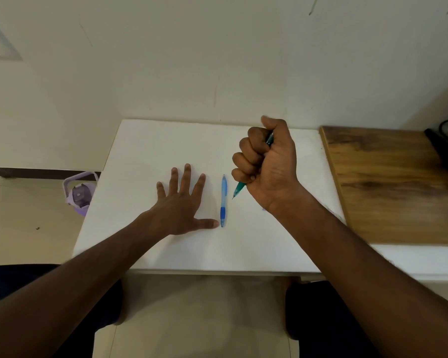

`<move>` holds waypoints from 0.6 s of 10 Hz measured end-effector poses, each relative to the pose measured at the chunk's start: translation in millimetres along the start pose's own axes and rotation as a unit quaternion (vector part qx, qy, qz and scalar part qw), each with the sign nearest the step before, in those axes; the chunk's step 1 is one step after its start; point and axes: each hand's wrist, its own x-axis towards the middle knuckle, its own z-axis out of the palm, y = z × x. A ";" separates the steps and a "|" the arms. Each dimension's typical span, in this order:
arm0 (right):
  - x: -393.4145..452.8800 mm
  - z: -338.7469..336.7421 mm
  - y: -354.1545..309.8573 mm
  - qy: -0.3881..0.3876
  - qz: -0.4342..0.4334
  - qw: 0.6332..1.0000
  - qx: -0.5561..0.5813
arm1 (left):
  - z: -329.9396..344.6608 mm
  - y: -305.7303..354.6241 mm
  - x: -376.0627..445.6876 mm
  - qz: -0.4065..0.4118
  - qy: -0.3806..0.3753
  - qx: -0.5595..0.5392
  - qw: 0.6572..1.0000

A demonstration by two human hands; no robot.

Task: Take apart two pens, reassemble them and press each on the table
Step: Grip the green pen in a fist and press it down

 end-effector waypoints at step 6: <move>1.1 -1.1 -0.6 0.001 0.001 1.000 -0.004 | -4.5 3.4 -4.5 -0.001 -0.003 -0.002 1.000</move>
